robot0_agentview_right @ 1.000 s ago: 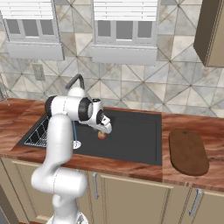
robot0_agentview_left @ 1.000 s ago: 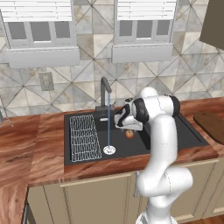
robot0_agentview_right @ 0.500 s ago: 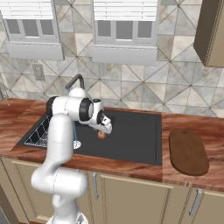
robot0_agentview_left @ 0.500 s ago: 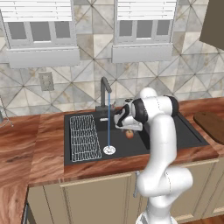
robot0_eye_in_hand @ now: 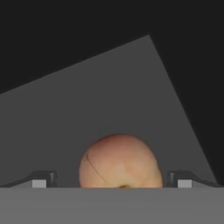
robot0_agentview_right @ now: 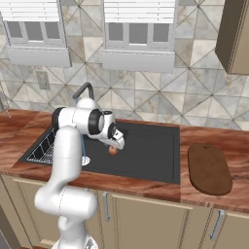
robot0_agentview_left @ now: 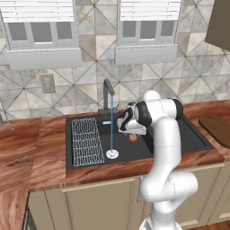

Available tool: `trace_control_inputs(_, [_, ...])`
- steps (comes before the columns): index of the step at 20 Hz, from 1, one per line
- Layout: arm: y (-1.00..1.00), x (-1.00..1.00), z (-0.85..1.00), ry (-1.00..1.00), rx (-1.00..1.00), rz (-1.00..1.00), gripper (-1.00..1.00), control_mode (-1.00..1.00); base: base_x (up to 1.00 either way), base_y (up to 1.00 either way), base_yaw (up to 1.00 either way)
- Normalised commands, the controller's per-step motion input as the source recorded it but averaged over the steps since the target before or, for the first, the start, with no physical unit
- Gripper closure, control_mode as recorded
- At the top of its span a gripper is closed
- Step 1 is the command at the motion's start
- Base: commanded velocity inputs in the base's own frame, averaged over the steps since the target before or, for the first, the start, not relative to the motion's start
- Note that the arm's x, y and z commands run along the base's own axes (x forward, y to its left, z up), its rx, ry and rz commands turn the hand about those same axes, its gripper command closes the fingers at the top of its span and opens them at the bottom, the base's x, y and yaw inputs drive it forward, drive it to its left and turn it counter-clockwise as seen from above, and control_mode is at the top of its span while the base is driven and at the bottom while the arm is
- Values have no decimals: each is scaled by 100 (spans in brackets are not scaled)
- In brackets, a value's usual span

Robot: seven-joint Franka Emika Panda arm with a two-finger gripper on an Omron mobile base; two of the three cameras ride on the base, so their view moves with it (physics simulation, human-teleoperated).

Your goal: Pick the peach from the sink and place it on the cutting board to airdry. Then turn off the sink faucet.

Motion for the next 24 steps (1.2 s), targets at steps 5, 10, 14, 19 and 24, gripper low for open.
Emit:
trace_control_inputs(5, [-4,0,-7,0,0,0,-100,-100,0,0,0])
trace_control_inputs(10, [-3,0,-9,0,0,0,-100,-100,0,0,0])
trace_control_inputs(14, [-1,0,-9,0,0,0,100,-100,0,0,0])
trace_control_inputs(19, [-10,0,-7,0,0,0,100,-100,0,0,0])
trace_control_inputs(24, [-8,0,-2,0,0,0,100,-100,0,0,0])
